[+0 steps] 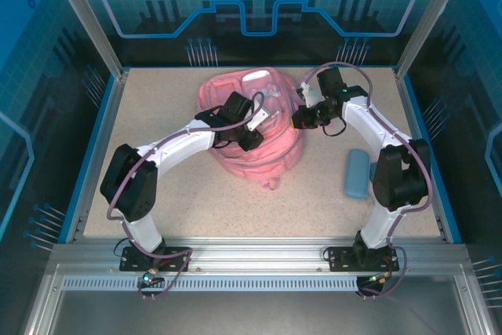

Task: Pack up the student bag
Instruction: Unzip the student bag at the top-center of the table.

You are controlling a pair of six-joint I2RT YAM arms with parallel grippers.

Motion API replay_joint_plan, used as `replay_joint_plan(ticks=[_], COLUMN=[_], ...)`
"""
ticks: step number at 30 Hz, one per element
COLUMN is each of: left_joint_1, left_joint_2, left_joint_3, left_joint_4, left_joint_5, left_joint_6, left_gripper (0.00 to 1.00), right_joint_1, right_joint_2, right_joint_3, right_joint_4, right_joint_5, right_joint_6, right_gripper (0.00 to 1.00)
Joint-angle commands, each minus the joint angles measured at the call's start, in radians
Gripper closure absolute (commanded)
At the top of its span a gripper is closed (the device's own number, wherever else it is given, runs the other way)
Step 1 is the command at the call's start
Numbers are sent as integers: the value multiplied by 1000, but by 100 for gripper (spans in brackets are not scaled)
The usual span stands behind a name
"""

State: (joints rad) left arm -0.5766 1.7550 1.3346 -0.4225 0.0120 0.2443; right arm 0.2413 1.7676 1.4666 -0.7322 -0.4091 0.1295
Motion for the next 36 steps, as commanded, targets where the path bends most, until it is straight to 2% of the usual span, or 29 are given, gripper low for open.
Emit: replay_joint_plan(ticks=[1, 4, 7, 12, 16, 19, 22, 26, 30, 32, 36], left_joint_1=[-1, -2, -7, -24, -35, -38, -39, -37, -36, -33, -22], left_joint_2=[25, 27, 16, 12, 32, 44, 39, 29, 25, 14, -24], left_joint_3=[32, 27, 27, 50, 83, 102, 110, 115, 106, 88, 27], left_joint_4=[45, 87, 117, 136, 131, 125, 125, 133, 147, 154, 186], left_joint_5=[-55, -71, -110, -149, -153, -124, -93, -33, -5, -7, 14], left_joint_6=[3, -48, -122, -239, -312, -367, -425, -502, -532, -530, -519], left_gripper=[73, 89, 100, 100, 100, 100, 100, 100, 100, 100, 100], right_joint_1=[-5, 13, 41, 130, 214, 294, 360, 395, 418, 403, 309], right_joint_2=[-21, -52, -95, -179, -222, -227, -226, -234, -259, -313, -466], right_joint_3=[-1, -42, -98, -208, -286, -347, -410, -508, -567, -604, -669], right_joint_4=[14, 16, 19, 53, 141, 278, 422, 619, 744, 730, 640], right_joint_5=[-72, -73, -55, -14, -28, -34, 38, 82, 55, 105, 156], right_joint_6=[-18, -19, -10, 42, 132, 240, 370, 528, 612, 640, 663], right_gripper=[100, 100, 100, 100, 100, 100, 100, 100, 99, 92, 70])
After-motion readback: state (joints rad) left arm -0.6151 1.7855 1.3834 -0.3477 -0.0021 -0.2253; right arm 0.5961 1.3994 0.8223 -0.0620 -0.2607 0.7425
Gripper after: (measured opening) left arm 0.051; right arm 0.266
